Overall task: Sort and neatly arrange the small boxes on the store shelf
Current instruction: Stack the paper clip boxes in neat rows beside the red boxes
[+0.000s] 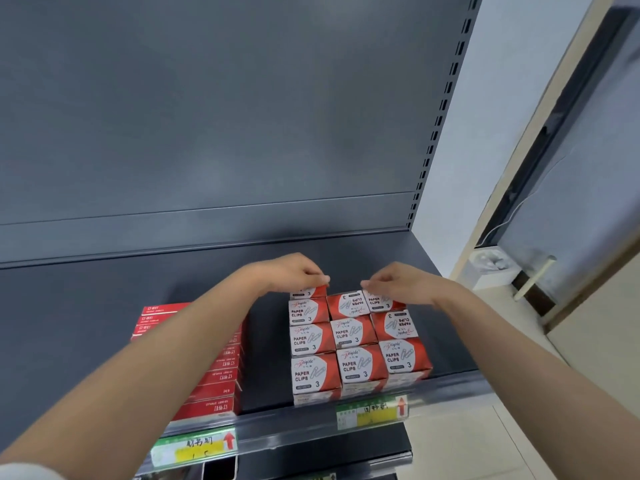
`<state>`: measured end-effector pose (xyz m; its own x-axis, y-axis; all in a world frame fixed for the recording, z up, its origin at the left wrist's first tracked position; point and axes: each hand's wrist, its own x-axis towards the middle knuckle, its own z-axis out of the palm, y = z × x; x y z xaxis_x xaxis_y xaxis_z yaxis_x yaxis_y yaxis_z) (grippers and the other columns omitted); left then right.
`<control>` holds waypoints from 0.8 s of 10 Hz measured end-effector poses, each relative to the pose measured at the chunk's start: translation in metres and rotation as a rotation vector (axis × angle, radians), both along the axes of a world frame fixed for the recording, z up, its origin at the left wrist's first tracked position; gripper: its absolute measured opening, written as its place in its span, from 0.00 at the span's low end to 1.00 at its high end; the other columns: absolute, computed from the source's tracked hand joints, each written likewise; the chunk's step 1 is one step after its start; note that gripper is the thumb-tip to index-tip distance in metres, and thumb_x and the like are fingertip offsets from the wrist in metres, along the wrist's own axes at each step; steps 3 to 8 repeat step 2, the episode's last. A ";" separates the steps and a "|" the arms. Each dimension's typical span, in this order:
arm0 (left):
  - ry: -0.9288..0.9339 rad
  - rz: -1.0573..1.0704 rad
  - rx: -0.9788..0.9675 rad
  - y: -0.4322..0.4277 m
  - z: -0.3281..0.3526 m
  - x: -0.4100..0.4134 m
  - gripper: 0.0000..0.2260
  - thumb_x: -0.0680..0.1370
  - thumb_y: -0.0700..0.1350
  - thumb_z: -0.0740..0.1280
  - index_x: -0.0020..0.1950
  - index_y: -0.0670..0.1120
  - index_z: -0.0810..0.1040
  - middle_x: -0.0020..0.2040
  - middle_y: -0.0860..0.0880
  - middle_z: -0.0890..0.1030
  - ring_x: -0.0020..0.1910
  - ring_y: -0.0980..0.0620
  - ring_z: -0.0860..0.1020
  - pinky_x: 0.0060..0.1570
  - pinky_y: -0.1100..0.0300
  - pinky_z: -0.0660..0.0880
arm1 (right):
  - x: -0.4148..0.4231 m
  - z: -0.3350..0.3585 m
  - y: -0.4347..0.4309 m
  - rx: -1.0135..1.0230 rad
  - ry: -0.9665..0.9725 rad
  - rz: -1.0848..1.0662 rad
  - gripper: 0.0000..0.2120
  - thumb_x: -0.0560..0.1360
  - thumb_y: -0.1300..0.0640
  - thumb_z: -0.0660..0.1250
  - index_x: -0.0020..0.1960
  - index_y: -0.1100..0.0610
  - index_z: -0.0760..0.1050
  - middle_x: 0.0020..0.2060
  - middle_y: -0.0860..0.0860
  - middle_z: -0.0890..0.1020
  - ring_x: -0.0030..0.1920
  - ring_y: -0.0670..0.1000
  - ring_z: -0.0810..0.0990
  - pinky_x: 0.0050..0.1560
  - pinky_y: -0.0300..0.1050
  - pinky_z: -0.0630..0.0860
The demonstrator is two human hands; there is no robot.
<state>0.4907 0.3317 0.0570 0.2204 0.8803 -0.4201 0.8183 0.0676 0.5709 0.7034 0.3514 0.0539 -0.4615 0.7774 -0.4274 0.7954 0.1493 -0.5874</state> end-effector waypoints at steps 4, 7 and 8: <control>0.060 -0.007 0.039 0.001 -0.003 -0.003 0.19 0.79 0.56 0.57 0.55 0.44 0.79 0.56 0.50 0.81 0.56 0.52 0.77 0.61 0.54 0.71 | -0.003 0.001 -0.002 0.053 -0.051 0.014 0.16 0.78 0.45 0.58 0.46 0.55 0.78 0.46 0.51 0.84 0.45 0.49 0.83 0.56 0.47 0.78; 0.060 -0.007 0.039 0.001 -0.003 -0.003 0.19 0.79 0.56 0.57 0.55 0.44 0.79 0.56 0.50 0.81 0.56 0.52 0.77 0.61 0.54 0.71 | -0.003 0.001 -0.002 0.053 -0.051 0.014 0.16 0.78 0.45 0.58 0.46 0.55 0.78 0.46 0.51 0.84 0.45 0.49 0.83 0.56 0.47 0.78; 0.060 -0.007 0.039 0.001 -0.003 -0.003 0.19 0.79 0.56 0.57 0.55 0.44 0.79 0.56 0.50 0.81 0.56 0.52 0.77 0.61 0.54 0.71 | -0.003 0.001 -0.002 0.053 -0.051 0.014 0.16 0.78 0.45 0.58 0.46 0.55 0.78 0.46 0.51 0.84 0.45 0.49 0.83 0.56 0.47 0.78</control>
